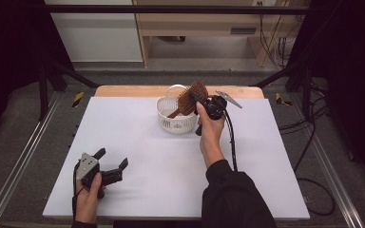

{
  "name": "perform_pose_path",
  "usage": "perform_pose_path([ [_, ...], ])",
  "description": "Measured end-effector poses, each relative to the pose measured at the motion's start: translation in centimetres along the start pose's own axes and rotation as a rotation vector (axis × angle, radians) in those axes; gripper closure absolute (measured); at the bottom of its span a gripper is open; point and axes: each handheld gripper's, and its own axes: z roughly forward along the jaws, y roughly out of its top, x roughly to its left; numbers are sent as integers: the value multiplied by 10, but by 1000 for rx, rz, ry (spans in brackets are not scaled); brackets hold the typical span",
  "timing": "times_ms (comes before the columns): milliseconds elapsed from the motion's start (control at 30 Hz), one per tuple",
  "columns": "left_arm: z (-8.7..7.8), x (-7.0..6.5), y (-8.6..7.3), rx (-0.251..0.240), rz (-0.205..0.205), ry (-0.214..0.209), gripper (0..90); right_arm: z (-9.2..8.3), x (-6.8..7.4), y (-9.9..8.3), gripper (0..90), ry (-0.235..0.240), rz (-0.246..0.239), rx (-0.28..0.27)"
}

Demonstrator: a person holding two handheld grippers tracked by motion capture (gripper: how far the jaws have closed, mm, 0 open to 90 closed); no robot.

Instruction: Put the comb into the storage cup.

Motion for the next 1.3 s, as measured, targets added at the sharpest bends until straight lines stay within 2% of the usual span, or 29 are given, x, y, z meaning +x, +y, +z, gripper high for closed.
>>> perform_pose_path([
  [600, 0, 0, 0, 0, 1, -1, 22, -1, -9, -1, 419, -25, 8, 18],
  [767, 0, -1, 0, -1, -4, -8, 22, -2, -14, -3, 407, -36, 24, 25],
  [967, 0, 0, 0, 0, -6, -6, 21, -2, -15, -2, 396, -39, 17, 33],
  [1033, -1, 0, 0, -3, -6, -4, 22, -2, -15, -2, 367, -46, 6, 39],
  [1100, -1, 0, 0, -6, -6, -3, 21, -3, -16, -1, 330, -68, -32, 53],
  [1233, -1, 0, 0, -4, -5, -3, 22, -6, -17, 2, 249, -90, -66, 68],
  [1300, -1, 0, 0, -7, -4, -3, 22, -8, -17, 3, 239, -99, -83, 76],
])
